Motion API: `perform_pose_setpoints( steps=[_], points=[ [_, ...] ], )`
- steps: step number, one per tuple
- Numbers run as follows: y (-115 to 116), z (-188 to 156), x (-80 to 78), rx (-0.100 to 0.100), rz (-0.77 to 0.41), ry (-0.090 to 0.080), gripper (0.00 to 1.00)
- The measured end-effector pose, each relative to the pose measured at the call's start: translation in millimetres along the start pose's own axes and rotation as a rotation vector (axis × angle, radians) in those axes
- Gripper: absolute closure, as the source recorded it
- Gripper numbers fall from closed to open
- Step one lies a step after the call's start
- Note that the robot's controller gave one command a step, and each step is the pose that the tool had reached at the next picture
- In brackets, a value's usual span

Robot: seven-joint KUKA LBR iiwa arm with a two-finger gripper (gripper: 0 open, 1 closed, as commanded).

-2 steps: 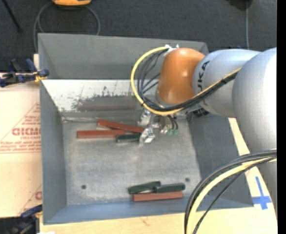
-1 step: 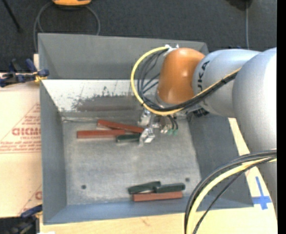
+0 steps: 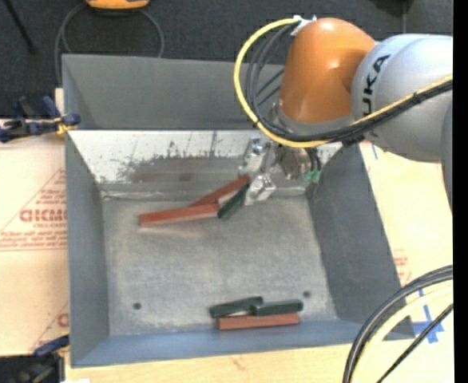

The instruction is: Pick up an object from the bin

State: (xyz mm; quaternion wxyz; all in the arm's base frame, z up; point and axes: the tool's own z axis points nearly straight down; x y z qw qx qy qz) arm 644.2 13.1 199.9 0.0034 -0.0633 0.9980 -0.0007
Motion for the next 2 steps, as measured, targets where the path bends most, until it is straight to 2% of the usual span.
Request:
perform_pose_setpoints(
  steps=[1, 2],
  points=[
    [0.1, 0.3, 0.2, 0.0, 0.0, 0.001, 1.0],
    [25.9, -20.0, 15.2, 0.001, -0.156, 0.01, 1.0]
  ],
)
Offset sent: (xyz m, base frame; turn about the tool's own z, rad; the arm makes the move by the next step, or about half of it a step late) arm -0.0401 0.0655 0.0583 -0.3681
